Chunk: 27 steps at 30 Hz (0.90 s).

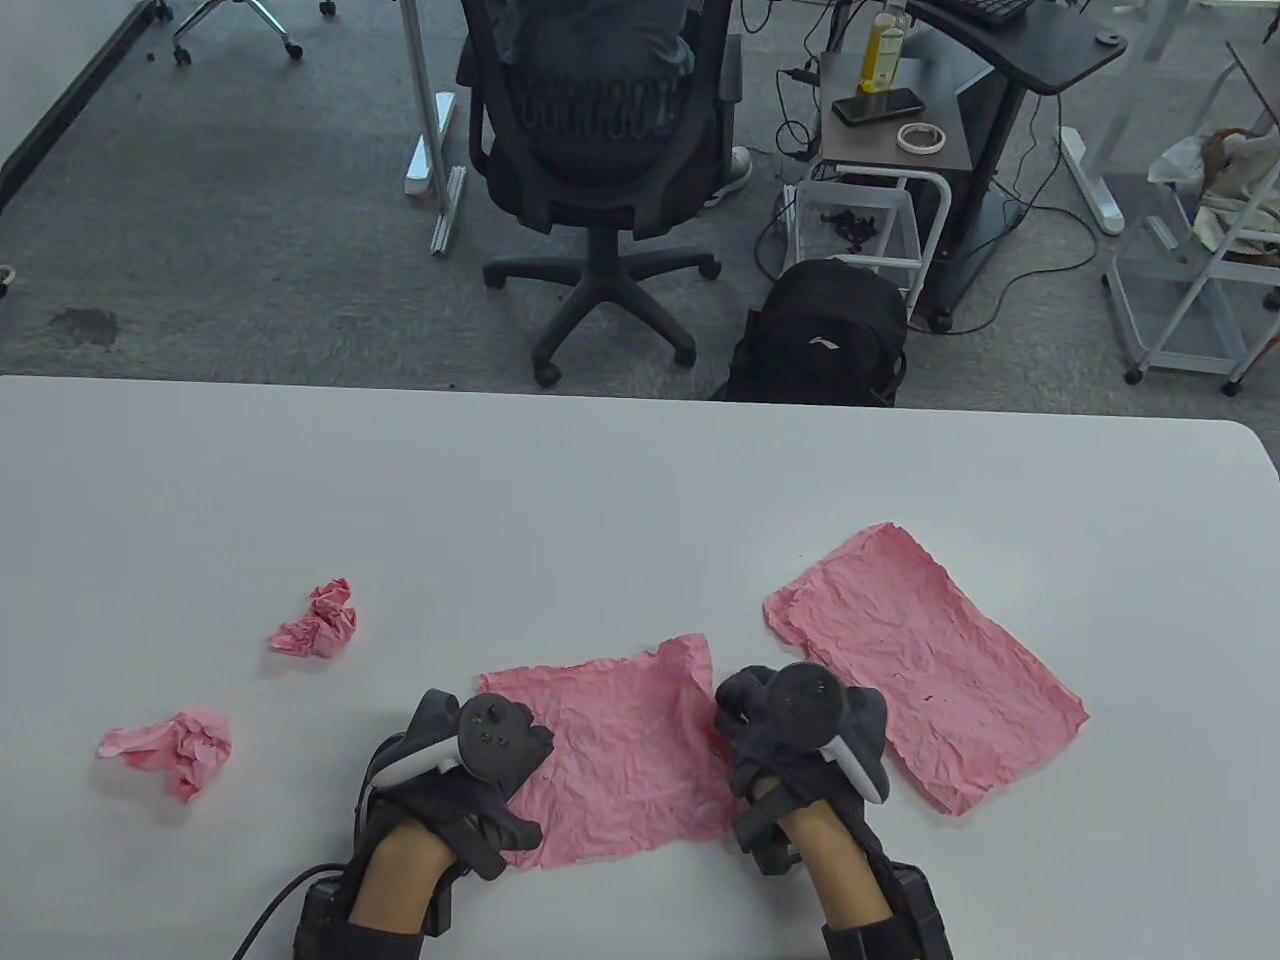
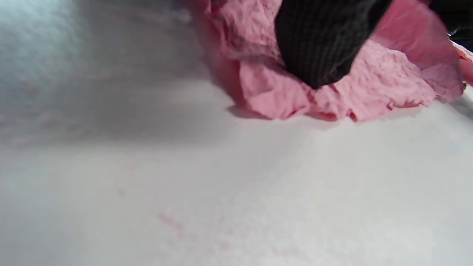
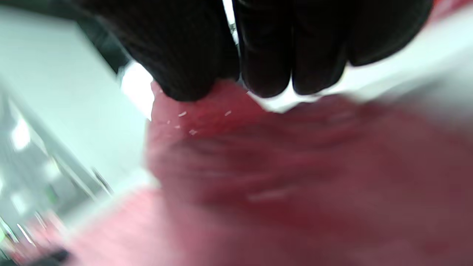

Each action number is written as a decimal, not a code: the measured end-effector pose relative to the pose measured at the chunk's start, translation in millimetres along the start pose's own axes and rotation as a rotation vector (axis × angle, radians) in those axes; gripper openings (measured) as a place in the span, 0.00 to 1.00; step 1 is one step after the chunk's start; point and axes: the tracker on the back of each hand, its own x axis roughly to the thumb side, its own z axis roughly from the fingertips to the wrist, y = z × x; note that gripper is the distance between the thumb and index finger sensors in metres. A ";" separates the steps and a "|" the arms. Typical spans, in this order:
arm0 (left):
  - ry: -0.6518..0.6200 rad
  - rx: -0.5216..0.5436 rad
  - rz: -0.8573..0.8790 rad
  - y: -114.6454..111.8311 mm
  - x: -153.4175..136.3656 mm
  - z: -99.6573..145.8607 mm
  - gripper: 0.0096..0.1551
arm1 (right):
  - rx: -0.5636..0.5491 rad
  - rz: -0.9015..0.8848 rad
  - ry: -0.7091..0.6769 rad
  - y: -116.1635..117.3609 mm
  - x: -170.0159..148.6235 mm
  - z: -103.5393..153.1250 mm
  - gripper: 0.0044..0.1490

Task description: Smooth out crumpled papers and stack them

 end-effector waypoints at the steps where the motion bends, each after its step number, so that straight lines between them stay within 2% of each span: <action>1: 0.000 0.000 0.000 -0.7 0.4 -0.1 0.57 | 0.022 -0.155 0.031 -2.5 -4.7 0.2 0.26; 3: 0.001 0.004 0.003 -1.1 0.2 0.0 0.57 | 0.056 -0.348 0.093 -2.4 -11.5 -1.3 0.29; 6: 0.001 0.004 0.005 -1.0 0.2 0.0 0.57 | 0.239 -0.551 0.170 3.0 -22.4 -1.8 0.52; 7: 0.001 0.004 0.004 -1.2 0.2 0.1 0.57 | 0.274 -0.597 0.190 4.9 -26.7 -1.4 0.57; 8: 0.000 0.005 0.006 -1.3 0.0 0.1 0.57 | 0.287 -0.620 0.204 6.4 -29.7 -1.9 0.58; 11: 0.000 0.005 0.007 -0.8 0.2 0.1 0.57 | 0.407 -0.698 0.207 10.6 -35.7 -5.4 0.55; 13: -0.001 0.005 0.006 -0.9 0.2 0.2 0.57 | 0.465 -0.747 0.188 13.3 -38.1 -5.6 0.47; 15: -0.005 0.005 0.008 -0.8 -0.1 0.0 0.57 | 0.471 -0.762 0.187 14.3 -38.6 -5.2 0.34; 18: -0.020 0.005 0.008 -0.4 0.4 -1.3 0.57 | 0.403 -0.725 0.172 12.0 -37.1 -6.0 0.28; 21: -0.010 0.023 -0.010 -0.1 2.3 -1.0 0.57 | 0.287 -0.739 0.147 6.2 -34.9 -7.3 0.25; 23: 0.018 0.127 -0.040 5.6 2.0 2.1 0.56 | 0.140 -0.803 0.069 -7.2 -33.1 -10.0 0.24; 25: 0.021 0.296 -0.063 14.6 1.2 9.7 0.56 | -0.058 -0.852 -0.009 -30.7 -36.2 -8.9 0.24; 26: 0.028 0.354 -0.062 17.4 0.6 13.6 0.55 | -0.105 -0.859 -0.019 -36.8 -37.7 -7.9 0.24; 27: 0.034 0.429 -0.056 21.4 -0.8 18.5 0.55 | -0.251 -0.874 -0.038 -55.5 -44.6 -4.2 0.24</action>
